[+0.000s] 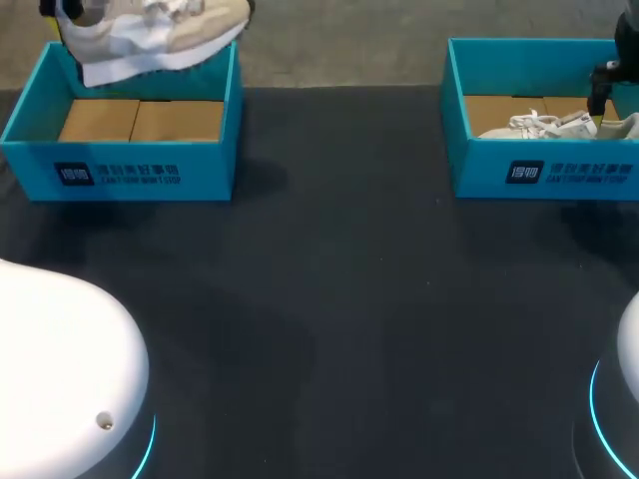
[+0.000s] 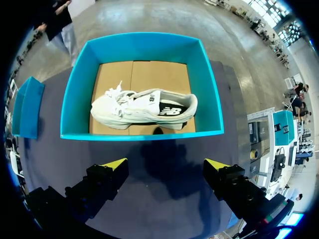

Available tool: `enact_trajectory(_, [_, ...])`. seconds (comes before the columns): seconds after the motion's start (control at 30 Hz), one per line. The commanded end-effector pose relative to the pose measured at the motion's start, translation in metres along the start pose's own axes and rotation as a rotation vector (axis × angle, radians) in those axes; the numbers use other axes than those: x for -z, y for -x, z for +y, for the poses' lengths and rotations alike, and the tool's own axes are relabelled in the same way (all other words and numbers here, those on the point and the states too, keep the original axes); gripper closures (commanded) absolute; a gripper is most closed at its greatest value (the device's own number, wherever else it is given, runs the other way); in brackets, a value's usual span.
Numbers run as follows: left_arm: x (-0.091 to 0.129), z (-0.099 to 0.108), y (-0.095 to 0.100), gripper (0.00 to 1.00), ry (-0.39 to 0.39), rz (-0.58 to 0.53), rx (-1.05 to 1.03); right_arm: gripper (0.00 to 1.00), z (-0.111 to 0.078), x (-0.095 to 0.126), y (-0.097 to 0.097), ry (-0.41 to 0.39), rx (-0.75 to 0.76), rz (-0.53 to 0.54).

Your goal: Take the shoe out of the shoebox, open the shoe tongue, remove and reinsert the insole, then place the shoe into the shoebox

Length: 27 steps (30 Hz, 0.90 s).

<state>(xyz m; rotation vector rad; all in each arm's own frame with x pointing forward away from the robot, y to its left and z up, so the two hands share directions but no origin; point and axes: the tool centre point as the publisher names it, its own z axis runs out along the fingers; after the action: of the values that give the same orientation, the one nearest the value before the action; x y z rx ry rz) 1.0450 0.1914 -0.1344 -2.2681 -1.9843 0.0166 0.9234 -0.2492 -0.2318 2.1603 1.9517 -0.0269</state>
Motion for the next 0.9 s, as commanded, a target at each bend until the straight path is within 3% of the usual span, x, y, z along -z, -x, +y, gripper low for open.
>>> enact_trajectory(0.03, [0.002, -0.046, 0.013, 1.00, 0.160, 0.036, 0.012, 0.00, -0.001, 0.000, 0.000, 0.001, -0.001, 0.001])
enact_trajectory(0.4, [0.002, -0.081, 0.036, 1.00, 0.170, 0.046, 0.026, 0.00, -0.001, 0.000, 0.000, 0.001, -0.001, 0.001])
enact_trajectory(0.9, [0.003, -0.129, 0.086, 1.00, 0.155, 0.062, 0.038, 0.00, -0.001, 0.000, 0.000, 0.001, -0.001, 0.001])
